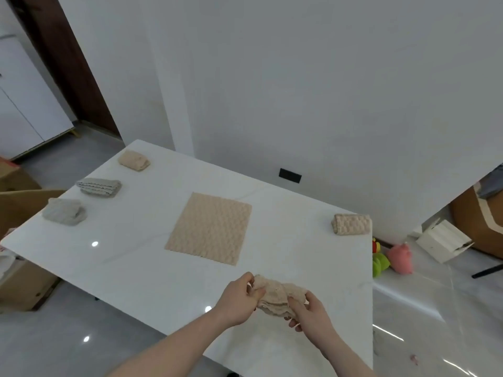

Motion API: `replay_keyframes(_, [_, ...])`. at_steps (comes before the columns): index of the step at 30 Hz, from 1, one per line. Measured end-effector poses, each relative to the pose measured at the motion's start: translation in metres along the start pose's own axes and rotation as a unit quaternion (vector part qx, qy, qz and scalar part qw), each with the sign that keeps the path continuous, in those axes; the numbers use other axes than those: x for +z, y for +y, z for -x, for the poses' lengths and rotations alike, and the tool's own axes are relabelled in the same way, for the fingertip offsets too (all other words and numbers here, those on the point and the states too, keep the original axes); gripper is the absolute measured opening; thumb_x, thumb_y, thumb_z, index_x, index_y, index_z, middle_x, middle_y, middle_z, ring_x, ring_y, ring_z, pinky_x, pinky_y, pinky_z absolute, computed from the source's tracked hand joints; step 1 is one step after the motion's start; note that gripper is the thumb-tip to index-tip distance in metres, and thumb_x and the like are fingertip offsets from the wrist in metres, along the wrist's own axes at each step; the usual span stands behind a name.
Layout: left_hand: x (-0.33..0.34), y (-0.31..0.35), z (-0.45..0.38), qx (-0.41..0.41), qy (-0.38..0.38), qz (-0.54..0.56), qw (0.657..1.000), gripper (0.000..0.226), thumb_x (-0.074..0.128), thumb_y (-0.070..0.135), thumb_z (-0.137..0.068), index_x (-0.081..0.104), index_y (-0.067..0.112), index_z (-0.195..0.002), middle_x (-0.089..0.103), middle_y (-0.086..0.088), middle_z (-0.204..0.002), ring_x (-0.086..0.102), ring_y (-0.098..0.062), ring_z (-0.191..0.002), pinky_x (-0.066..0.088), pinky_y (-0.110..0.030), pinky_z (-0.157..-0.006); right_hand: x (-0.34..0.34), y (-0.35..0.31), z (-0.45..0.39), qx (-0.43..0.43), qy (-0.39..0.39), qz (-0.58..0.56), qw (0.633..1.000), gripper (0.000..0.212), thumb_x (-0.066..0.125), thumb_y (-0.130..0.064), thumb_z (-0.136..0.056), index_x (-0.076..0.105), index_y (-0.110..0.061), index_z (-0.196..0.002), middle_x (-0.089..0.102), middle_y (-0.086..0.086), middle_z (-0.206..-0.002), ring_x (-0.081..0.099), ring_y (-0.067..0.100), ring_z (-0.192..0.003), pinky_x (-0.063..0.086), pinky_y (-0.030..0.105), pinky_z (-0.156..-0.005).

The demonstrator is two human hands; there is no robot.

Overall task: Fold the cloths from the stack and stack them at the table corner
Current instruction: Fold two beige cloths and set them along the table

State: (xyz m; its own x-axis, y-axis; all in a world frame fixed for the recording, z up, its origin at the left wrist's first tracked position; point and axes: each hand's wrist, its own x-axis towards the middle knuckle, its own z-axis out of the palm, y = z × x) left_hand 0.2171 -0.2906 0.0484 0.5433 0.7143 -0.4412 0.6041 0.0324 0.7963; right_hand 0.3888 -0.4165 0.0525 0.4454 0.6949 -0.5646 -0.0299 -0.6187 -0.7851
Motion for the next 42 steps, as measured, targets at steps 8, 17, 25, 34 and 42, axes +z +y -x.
replay_keyframes(8, [0.043,0.026,-0.063,-0.033,-0.064,-0.014,0.997,0.03,0.056,0.044,-0.098,0.047,0.023,-0.118,0.061,0.004,-0.098,0.057,-0.011,-0.08,0.046,-0.028,-0.072,-0.051,0.002,-0.041,0.073,0.041,-0.012,0.996,0.027,0.061,-0.04,-0.098,0.059,-0.024,-0.119,0.068,0.001,-0.114,0.07,0.022,-0.098,0.061,0.041,-0.082])
replay_keyframes(17, [0.119,0.049,-0.119,-0.065,-0.048,-0.012,0.997,0.04,0.052,0.036,-0.102,0.05,0.018,-0.137,0.061,0.004,-0.103,0.061,-0.017,-0.091,0.05,-0.033,-0.088,-0.114,0.031,-0.098,0.126,0.057,-0.004,0.99,0.065,0.068,-0.03,-0.093,0.038,-0.018,-0.149,0.067,0.007,-0.109,0.07,0.027,-0.097,0.062,0.039,-0.077])
replay_keyframes(25, [0.166,0.061,-0.155,-0.079,-0.01,0.021,0.997,0.031,0.058,0.033,-0.098,0.058,0.025,-0.128,0.065,0.007,-0.116,0.063,-0.013,-0.101,0.054,-0.03,-0.089,-0.149,0.057,-0.138,0.076,0.107,0.041,0.991,0.027,0.073,-0.021,-0.089,0.053,-0.021,-0.106,0.067,0.003,-0.096,0.068,0.025,-0.085,0.058,0.041,-0.071])
replay_keyframes(34, [0.187,0.067,-0.177,0.089,0.098,-0.144,0.981,0.025,0.053,0.006,-0.087,0.059,0.025,-0.102,0.045,0.016,-0.105,0.05,-0.008,-0.089,0.049,-0.024,-0.072,-0.189,0.072,-0.181,-0.23,0.105,0.32,0.913,0.055,0.058,0.021,-0.064,0.047,-0.026,-0.091,0.049,-0.014,-0.1,0.052,0.017,-0.081,0.049,0.036,-0.06])
replay_keyframes(42, [0.212,0.029,-0.185,0.045,0.037,-0.243,0.968,0.029,0.047,0.012,-0.089,0.054,0.028,-0.112,0.045,0.011,-0.113,0.049,-0.016,-0.1,0.051,-0.032,-0.075,-0.2,0.117,-0.196,-0.209,-0.03,0.452,0.867,0.05,0.06,0.004,-0.083,0.056,-0.024,-0.125,0.046,-0.014,-0.142,0.049,0.016,-0.122,0.044,0.028,-0.106])
